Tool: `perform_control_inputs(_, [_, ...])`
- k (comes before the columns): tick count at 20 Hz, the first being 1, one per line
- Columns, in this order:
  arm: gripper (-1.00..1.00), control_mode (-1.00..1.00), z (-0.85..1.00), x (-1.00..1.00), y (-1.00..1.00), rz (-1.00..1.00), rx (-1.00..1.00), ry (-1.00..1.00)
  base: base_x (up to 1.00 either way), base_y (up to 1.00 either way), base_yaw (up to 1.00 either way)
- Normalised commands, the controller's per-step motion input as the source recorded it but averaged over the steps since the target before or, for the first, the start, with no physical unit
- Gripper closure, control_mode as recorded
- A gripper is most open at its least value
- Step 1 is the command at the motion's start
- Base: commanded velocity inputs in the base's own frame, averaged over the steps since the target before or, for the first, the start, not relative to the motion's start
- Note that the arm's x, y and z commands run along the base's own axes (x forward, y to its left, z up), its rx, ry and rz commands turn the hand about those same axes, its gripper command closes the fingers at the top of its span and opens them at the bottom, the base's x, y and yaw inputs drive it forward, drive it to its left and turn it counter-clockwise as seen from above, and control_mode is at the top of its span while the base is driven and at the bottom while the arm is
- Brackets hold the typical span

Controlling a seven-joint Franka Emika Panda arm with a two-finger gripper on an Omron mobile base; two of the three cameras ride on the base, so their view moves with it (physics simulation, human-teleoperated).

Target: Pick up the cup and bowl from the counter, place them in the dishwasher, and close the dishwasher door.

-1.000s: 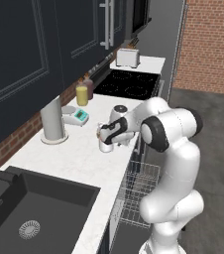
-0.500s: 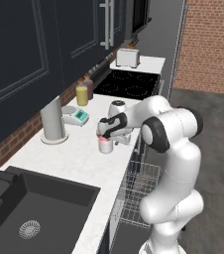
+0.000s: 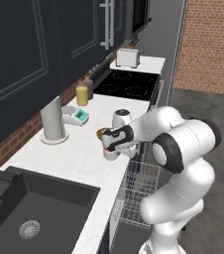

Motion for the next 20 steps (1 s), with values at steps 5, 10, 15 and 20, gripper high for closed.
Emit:
perform_control_inputs(5, [1.0, -1.0, 0.12, -0.72, -0.58, -0.21, 0.02, -0.01, 0.0, 0.0, 0.0])
perform_control_inputs(10, [1.0, -1.0, 0.34, -0.7, -0.68, -0.22, 0.04, -0.02, 0.0, 0.0, 0.0])
perform_control_inputs(15, [1.0, -1.0, 0.53, -0.57, -0.49, -0.23, 0.04, -0.01, 0.0, 0.0, 0.0])
perform_control_inputs(20, [1.0, -1.0, 0.51, -0.51, -0.45, -0.26, 0.06, 0.0, 0.0, 0.0, 0.0])
